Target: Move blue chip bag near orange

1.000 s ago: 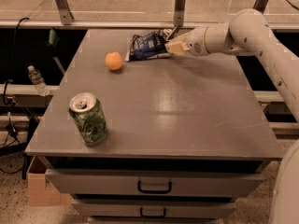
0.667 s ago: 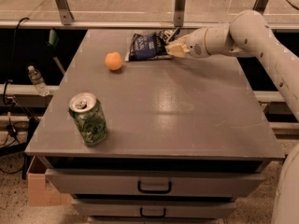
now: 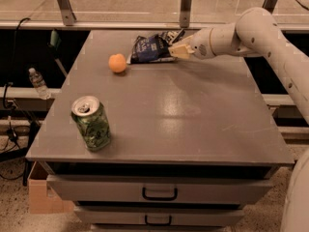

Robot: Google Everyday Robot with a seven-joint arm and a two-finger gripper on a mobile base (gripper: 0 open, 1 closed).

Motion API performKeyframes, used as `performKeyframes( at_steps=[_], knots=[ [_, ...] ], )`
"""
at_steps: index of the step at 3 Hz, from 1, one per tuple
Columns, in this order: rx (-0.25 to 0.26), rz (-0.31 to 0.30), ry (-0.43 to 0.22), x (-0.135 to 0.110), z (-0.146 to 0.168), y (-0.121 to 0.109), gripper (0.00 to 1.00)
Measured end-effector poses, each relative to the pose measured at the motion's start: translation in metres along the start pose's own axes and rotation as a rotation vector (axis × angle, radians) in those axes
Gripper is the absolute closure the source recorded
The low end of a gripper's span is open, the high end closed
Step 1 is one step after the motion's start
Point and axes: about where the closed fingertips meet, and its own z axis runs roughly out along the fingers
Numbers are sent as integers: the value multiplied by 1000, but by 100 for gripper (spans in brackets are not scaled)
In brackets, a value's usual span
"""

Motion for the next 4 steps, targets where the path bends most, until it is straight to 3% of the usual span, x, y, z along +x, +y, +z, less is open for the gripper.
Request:
performKeyframes(
  at_steps=[2, 3, 4],
  knots=[
    [2, -7, 12, -2, 2, 3, 14],
    [16, -11, 16, -3, 0, 4, 0],
    [47, -13, 14, -6, -8, 0, 0]
  ],
)
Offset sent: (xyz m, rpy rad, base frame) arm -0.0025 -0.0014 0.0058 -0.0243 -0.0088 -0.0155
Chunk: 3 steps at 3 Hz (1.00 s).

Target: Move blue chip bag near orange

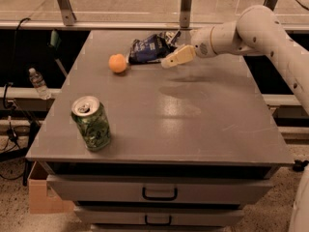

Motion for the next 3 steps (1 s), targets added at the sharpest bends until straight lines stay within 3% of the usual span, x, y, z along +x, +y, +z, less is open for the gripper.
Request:
performKeyframes(
  at_steps=[1, 3],
  knots=[
    [71, -28, -18, -10, -27, -17, 0],
    [233, -243, -76, -71, -143, -57, 0]
  ],
)
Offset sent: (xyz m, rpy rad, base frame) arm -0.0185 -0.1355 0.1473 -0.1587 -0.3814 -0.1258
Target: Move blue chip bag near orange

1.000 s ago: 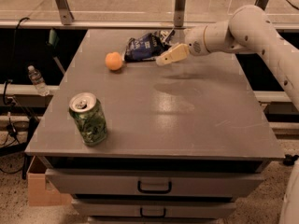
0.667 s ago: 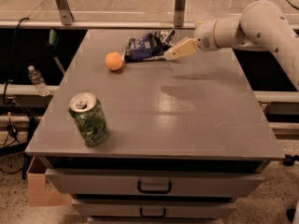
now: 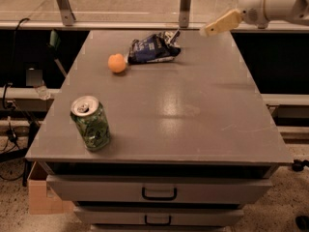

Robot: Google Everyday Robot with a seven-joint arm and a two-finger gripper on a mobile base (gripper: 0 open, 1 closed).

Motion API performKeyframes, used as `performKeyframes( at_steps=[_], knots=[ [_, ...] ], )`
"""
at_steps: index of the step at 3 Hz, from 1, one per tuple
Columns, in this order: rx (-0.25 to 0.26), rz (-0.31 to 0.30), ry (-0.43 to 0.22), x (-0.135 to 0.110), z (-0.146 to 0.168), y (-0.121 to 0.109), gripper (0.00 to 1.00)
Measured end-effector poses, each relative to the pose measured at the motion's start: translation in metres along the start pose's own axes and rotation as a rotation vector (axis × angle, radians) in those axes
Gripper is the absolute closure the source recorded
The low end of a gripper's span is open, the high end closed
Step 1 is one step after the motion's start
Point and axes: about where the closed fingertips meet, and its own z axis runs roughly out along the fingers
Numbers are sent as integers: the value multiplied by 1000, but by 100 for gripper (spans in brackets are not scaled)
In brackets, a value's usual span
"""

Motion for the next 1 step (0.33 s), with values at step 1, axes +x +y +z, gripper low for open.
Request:
performKeyframes(
  at_steps=[1],
  knots=[
    [11, -15, -11, -7, -4, -6, 0]
  ],
)
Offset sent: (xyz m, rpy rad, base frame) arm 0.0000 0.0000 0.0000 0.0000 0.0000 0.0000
